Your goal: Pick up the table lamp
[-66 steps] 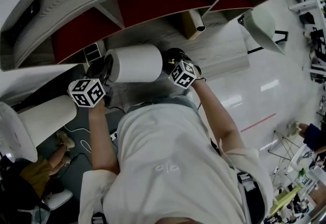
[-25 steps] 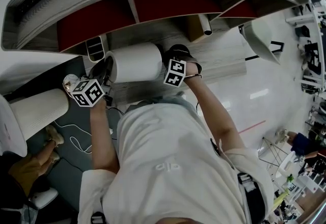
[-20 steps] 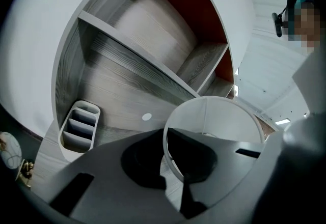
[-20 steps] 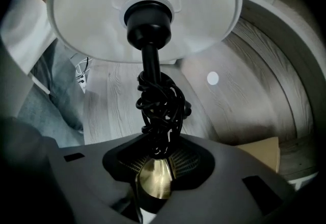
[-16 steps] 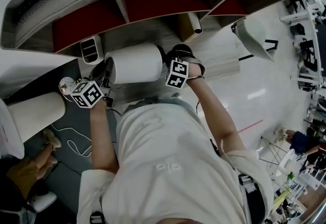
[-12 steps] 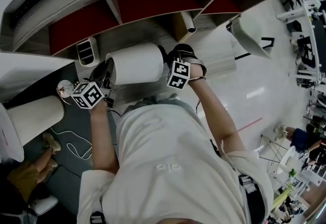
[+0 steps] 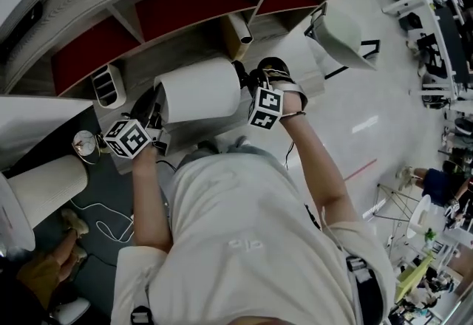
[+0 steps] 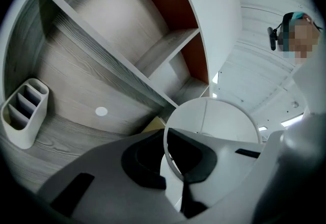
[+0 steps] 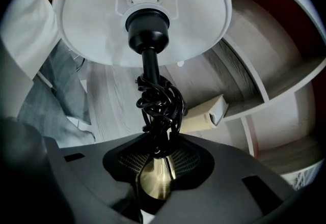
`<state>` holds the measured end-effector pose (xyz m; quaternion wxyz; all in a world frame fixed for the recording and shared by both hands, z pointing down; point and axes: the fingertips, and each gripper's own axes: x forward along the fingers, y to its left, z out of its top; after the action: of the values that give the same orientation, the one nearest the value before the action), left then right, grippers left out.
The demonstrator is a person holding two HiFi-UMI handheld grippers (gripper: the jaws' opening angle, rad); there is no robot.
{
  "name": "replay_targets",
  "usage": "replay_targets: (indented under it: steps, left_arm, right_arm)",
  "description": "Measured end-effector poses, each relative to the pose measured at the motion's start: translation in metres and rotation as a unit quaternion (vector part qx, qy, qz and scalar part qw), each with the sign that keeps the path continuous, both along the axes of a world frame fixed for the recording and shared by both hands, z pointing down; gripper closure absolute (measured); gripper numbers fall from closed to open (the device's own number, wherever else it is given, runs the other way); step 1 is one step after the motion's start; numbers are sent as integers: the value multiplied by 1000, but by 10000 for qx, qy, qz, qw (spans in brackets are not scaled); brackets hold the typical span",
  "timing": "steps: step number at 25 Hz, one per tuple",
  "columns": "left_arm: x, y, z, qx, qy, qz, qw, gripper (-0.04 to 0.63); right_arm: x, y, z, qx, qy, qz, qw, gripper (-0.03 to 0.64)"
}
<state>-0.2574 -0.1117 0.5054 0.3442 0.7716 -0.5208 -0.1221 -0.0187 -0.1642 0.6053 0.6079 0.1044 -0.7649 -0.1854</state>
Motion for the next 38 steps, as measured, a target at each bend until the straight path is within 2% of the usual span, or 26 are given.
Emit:
replay_targets:
  steps: [14,22,25,30,38]
  left_arm:
    - [65,-17,-26,407,244,337,9983,571]
    - [75,-19,-36,524,341,368,9974,572]
    - [81,-18,-39,436,277,332,9981,572]
    - [85,-20,-38,560,266,388,9973,574]
    - [92,-22,-40,533,215,397,9976,574]
  right_arm:
    - [67,-15,-42,440,11,244,9987,472]
    - [81,-23,-51,731,-13,217,9971,472]
    - [85,-23,-50,720,-21,212,9972,472]
    - [89,-23,-48,702,-61,212,9973,473]
    - [95,-22,-45,675,-86,229,9974,474]
